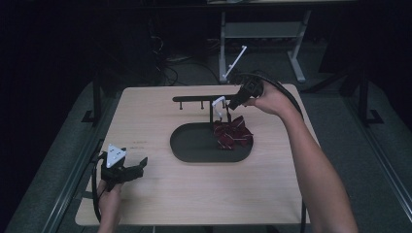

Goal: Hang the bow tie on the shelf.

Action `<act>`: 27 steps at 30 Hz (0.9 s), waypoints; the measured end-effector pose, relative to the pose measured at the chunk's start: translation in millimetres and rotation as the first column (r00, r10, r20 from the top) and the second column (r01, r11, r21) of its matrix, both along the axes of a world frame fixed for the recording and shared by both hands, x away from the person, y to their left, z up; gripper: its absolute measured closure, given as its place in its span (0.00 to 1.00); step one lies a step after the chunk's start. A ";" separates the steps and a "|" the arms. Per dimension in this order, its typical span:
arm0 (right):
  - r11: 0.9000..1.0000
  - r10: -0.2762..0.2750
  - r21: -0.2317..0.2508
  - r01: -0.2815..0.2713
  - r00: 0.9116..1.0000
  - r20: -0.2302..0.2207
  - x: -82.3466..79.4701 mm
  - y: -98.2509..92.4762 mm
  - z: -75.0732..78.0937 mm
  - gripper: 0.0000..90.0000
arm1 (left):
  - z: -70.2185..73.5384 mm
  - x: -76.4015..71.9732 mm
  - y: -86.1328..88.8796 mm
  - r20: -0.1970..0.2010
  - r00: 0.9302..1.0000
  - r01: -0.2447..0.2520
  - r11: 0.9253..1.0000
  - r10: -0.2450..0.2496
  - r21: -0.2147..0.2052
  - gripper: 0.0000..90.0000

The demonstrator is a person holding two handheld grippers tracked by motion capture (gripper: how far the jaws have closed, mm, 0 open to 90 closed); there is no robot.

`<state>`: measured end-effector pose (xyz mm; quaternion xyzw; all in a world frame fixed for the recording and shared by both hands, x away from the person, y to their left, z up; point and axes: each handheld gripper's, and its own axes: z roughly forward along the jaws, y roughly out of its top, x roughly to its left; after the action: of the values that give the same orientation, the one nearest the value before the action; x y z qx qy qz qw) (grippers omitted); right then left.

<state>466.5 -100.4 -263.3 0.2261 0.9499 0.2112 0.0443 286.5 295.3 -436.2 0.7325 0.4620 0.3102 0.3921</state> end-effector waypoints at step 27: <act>0.999 0.014 0.039 -0.014 1.000 0.008 -15.2 -11.7 0.0 0.76 | 0.2 -0.1 -0.6 -0.002 1.000 0.002 1.000 -0.002 0.006 0.15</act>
<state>451.3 -112.1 -263.3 0.2194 0.9470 0.2307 0.0420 286.4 294.7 -436.0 0.7343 0.4607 0.3105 0.3899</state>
